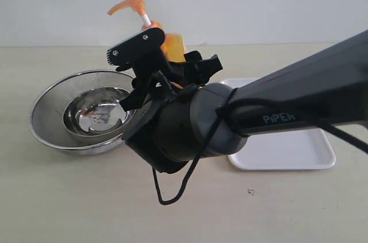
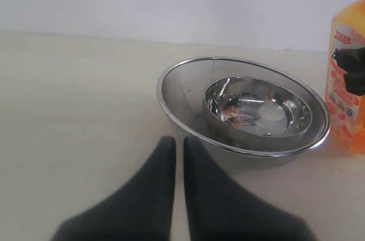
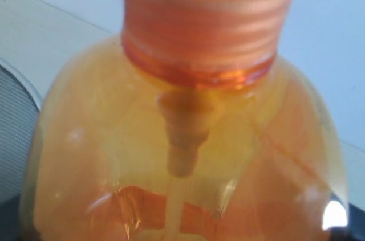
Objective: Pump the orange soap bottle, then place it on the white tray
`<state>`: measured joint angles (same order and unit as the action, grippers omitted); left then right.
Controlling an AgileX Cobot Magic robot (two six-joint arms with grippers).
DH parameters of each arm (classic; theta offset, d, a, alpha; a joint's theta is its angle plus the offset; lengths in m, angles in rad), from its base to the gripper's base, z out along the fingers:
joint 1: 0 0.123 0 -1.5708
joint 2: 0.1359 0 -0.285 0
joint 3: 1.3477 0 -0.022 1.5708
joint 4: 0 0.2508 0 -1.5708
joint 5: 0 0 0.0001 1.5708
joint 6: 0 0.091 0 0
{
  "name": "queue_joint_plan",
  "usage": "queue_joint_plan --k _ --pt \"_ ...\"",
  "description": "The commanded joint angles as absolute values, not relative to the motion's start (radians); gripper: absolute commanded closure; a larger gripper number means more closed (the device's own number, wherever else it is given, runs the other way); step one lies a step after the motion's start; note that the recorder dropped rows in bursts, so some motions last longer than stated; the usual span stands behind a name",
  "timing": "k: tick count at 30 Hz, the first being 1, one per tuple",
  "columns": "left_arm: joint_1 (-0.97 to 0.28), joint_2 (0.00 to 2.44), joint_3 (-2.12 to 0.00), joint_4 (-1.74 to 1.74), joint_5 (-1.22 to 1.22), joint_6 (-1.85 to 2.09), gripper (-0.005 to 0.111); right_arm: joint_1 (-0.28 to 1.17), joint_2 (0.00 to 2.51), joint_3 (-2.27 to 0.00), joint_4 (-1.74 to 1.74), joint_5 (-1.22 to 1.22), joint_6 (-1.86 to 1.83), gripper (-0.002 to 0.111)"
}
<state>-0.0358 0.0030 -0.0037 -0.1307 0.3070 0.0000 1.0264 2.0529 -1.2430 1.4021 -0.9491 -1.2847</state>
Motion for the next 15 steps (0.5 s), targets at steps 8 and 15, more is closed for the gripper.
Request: queue_joint_plan --k 8,15 --pt "-0.033 0.0 0.0 -0.129 0.3 0.008 0.102 1.027 2.035 -1.258 1.35 -0.974 -1.275 0.109" --pt "-0.033 0.0 0.0 -0.129 0.3 0.008 0.102 1.027 2.035 -1.258 1.35 -0.963 -1.275 0.109"
